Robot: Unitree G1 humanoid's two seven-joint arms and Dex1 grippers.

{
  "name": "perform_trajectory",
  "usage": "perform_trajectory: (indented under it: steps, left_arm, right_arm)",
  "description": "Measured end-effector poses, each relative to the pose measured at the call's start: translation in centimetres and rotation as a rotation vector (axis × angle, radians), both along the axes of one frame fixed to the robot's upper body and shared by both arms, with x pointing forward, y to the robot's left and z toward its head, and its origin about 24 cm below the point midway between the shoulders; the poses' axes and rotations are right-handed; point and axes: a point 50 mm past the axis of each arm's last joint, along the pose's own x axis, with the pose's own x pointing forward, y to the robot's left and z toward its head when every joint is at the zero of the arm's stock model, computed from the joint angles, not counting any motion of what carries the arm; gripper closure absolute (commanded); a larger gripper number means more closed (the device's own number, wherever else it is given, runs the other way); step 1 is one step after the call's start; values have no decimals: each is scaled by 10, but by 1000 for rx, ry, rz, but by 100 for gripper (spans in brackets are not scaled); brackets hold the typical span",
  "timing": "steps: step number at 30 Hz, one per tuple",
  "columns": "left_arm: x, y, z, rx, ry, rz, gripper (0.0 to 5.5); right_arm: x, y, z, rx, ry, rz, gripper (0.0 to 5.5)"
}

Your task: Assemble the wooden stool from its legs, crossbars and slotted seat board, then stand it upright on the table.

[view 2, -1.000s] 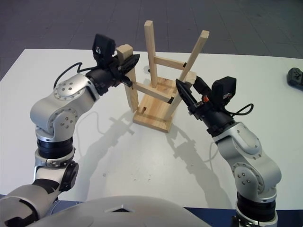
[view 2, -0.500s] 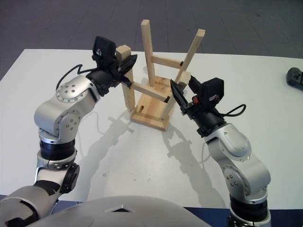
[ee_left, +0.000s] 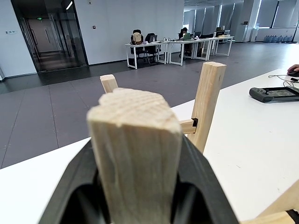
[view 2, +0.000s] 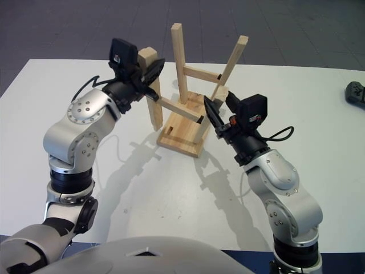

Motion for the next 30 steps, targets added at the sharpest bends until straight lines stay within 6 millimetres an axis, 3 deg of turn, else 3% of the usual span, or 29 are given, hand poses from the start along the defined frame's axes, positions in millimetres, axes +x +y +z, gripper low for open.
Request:
perform_trajectory:
  steps: [30]
  left_arm:
    - [-3,-4,3,130,67,-42,444]
  right_arm:
    - [0,0,-1,35,9,-11,344]
